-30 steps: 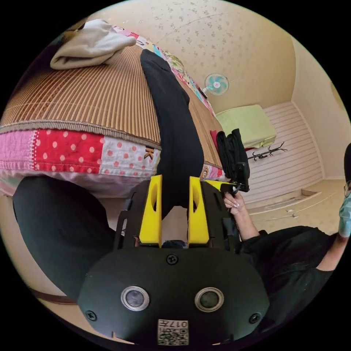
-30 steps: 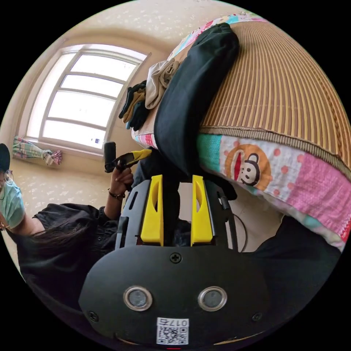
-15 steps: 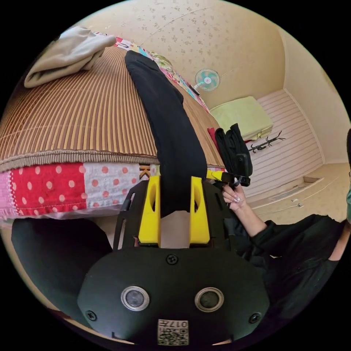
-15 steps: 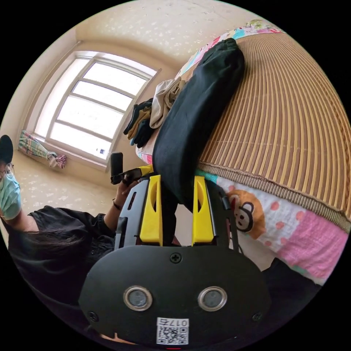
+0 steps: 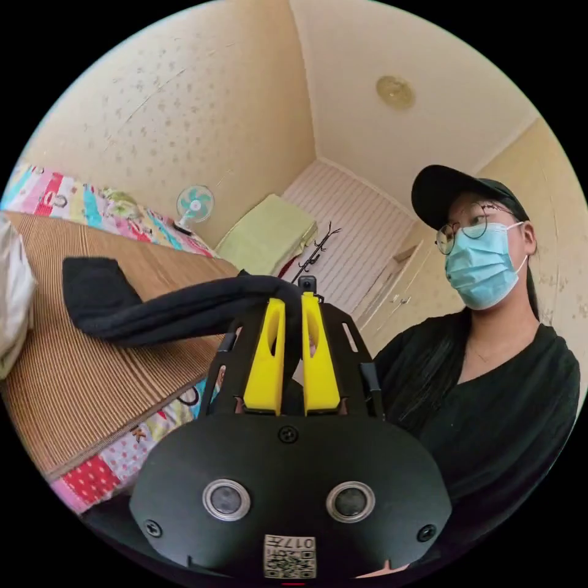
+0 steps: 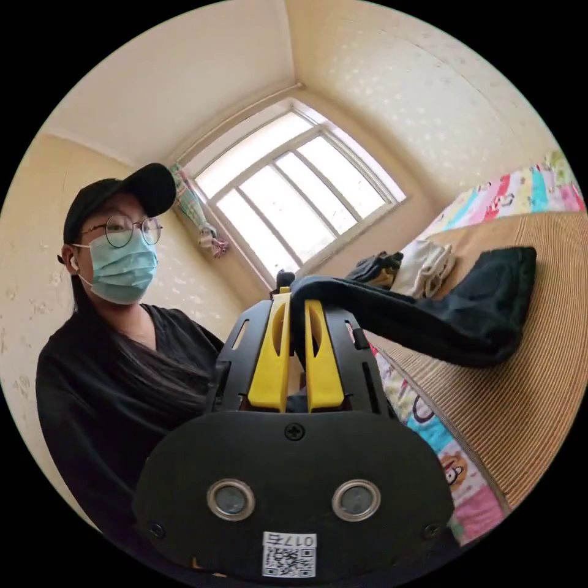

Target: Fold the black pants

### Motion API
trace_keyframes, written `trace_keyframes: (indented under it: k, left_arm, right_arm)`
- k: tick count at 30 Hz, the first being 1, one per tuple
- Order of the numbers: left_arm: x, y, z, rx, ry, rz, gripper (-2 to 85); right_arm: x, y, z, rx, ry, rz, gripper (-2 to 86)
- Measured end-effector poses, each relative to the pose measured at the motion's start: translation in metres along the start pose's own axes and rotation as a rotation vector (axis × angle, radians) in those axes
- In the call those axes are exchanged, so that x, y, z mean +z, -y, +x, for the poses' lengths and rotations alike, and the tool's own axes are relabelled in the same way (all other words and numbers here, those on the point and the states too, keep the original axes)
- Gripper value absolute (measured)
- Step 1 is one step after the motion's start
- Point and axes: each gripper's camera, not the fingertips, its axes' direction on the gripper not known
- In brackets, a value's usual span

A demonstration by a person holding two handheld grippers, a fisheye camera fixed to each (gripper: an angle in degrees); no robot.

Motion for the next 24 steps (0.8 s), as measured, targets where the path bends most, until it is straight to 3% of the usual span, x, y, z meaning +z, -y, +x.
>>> trace_keyframes:
  k: [5,8,11,15,19,22,24]
  left_arm:
    - [-0.009,0.124,0.107,0.278,-0.06,0.159,5.0]
    - [0.001,0.179,0.112,0.217,0.003,0.193,5.1]
    - [0.02,0.207,0.079,0.169,0.069,0.187,5.0]
    - [0.06,0.243,-0.022,-0.02,0.196,0.124,5.0]
    - [0.089,0.27,-0.101,-0.083,0.257,0.07,5.0]
    - [0.104,0.258,-0.134,-0.095,0.233,0.026,5.1]
    - [0.132,0.208,-0.146,-0.094,0.328,-0.111,5.1]
  right_arm:
    - [-0.042,0.108,-0.111,-0.343,-0.04,0.102,1.0]
    - [-0.058,0.154,-0.134,-0.34,-0.144,0.141,0.9]
    - [-0.068,0.18,-0.112,-0.288,-0.238,0.144,1.0]
    - [-0.072,0.208,-0.021,-0.098,-0.359,0.124,1.0]
    - [-0.075,0.231,0.056,-0.035,-0.423,0.113,1.1]
    - [-0.079,0.213,0.084,0.004,-0.398,0.18,1.3]
    - [-0.065,0.165,0.091,0.007,-0.509,0.1,1.5]
